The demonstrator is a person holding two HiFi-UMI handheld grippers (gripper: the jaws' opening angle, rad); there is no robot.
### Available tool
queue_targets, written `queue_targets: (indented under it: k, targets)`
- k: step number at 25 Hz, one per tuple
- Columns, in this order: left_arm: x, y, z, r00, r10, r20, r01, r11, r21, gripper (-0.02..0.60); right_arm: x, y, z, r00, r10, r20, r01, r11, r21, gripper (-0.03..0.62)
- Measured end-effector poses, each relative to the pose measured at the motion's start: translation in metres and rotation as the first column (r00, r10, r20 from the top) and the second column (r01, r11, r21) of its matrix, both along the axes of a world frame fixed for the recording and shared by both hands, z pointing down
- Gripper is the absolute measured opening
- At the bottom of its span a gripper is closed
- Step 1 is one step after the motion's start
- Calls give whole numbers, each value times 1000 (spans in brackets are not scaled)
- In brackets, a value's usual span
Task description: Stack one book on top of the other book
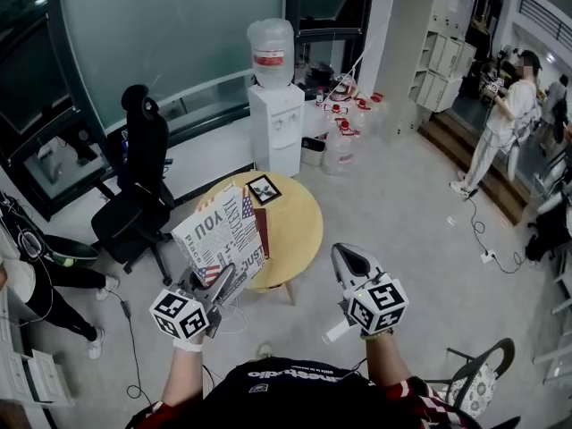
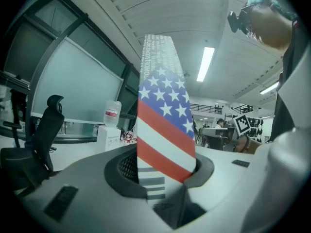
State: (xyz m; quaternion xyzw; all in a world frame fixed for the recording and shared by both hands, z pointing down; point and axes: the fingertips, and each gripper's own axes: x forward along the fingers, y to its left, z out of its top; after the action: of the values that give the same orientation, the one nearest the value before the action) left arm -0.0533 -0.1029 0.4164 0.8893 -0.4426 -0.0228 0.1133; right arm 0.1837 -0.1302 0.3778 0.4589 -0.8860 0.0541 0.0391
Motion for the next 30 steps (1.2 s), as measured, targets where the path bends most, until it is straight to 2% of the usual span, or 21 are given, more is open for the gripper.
queue_targets:
  k: [4, 7, 16, 20, 30]
  targets:
    - [-17, -35, 0, 998, 15, 60, -16, 1000, 15, 160, -22, -29, -9, 1000, 16, -6, -16, 1000, 2, 29]
    - [-42, -62, 5, 994, 50, 98, -52, 999, 15, 159, -54, -51, -13, 999, 36, -23, -36, 999, -2, 29]
    - [-87, -95, 19, 996, 85, 39, -85, 996, -9, 160, -99, -78, -4, 995, 63, -79, -64, 998, -12, 29]
    - [-85, -98, 27, 996, 91, 4, -91, 996, -23, 160, -95, -84, -1, 995, 66, -80, -66, 998, 5, 29]
    - [-90, -105, 53, 991, 128, -27, -130, 987, -97, 160, -103, -83, 9, 990, 76, -116, -77, 997, -5, 29]
